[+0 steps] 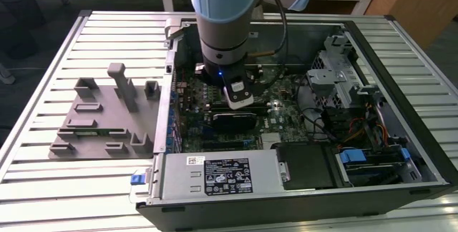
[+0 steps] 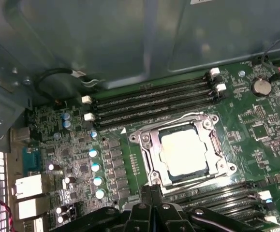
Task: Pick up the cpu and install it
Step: 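Install the second cpu locking lever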
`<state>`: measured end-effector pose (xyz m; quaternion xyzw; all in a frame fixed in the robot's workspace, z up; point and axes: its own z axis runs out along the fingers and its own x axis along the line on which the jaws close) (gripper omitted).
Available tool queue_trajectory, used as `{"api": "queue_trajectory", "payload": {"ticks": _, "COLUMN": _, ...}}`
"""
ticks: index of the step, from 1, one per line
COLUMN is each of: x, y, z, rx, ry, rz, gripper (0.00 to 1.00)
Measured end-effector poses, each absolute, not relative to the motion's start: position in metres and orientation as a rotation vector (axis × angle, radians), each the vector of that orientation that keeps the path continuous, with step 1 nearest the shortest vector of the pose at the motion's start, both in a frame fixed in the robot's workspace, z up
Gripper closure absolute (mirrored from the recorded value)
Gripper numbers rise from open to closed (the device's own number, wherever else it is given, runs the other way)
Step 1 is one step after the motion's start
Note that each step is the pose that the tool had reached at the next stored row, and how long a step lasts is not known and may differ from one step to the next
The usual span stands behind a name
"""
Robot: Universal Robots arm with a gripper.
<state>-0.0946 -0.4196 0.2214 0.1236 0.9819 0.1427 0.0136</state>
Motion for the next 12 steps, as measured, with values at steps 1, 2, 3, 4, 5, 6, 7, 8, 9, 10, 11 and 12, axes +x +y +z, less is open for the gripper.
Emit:
{"api": "queue_trajectory", "payload": {"ticks": 1, "x": -0.094, "y": -0.42, "z": 0.221, "rx": 0.388, "ry": 3.059, "rz": 0.425, "gripper": 0.89}}
{"api": "queue_trajectory", "payload": {"ticks": 2, "x": -0.094, "y": -0.419, "z": 0.221, "rx": 0.391, "ry": 3.059, "rz": 0.407, "gripper": 0.89}}
{"api": "queue_trajectory", "payload": {"ticks": 3, "x": -0.093, "y": -0.419, "z": 0.221, "rx": 0.394, "ry": 3.059, "rz": 0.391, "gripper": 0.89}}
{"api": "queue_trajectory", "payload": {"ticks": 4, "x": -0.092, "y": -0.419, "z": 0.221, "rx": 0.397, "ry": 3.059, "rz": 0.379, "gripper": 0.89}}
{"api": "queue_trajectory", "payload": {"ticks": 5, "x": -0.09, "y": -0.418, "z": 0.221, "rx": 0.399, "ry": 3.059, "rz": 0.376, "gripper": 0.89}}
{"api": "queue_trajectory", "payload": {"ticks": 6, "x": -0.087, "y": -0.418, "z": 0.221, "rx": 0.399, "ry": 3.059, "rz": 0.375, "gripper": 0.89}}
{"api": "queue_trajectory", "payload": {"ticks": 7, "x": -0.084, "y": -0.417, "z": 0.221, "rx": 0.4, "ry": 3.058, "rz": 0.375, "gripper": 0.89}}
{"api": "queue_trajectory", "payload": {"ticks": 8, "x": -0.08, "y": -0.416, "z": 0.221, "rx": 0.4, "ry": 3.058, "rz": 0.375, "gripper": 0.89}}
{"api": "queue_trajectory", "payload": {"ticks": 9, "x": -0.077, "y": -0.416, "z": 0.221, "rx": 0.4, "ry": 3.058, "rz": 0.375, "gripper": 0.89}}
{"api": "queue_trajectory", "payload": {"ticks": 10, "x": -0.073, "y": -0.415, "z": 0.221, "rx": 0.4, "ry": 3.058, "rz": 0.375, "gripper": 0.89}}
{"api": "queue_trajectory", "payload": {"ticks": 11, "x": -0.069, "y": -0.415, "z": 0.22, "rx": 0.401, "ry": 3.058, "rz": 0.374, "gripper": 0.89}}
{"api": "queue_trajectory", "payload": {"ticks": 12, "x": -0.067, "y": -0.414, "z": 0.22, "rx": 0.401, "ry": 3.058, "rz": 0.373, "gripper": 0.89}}
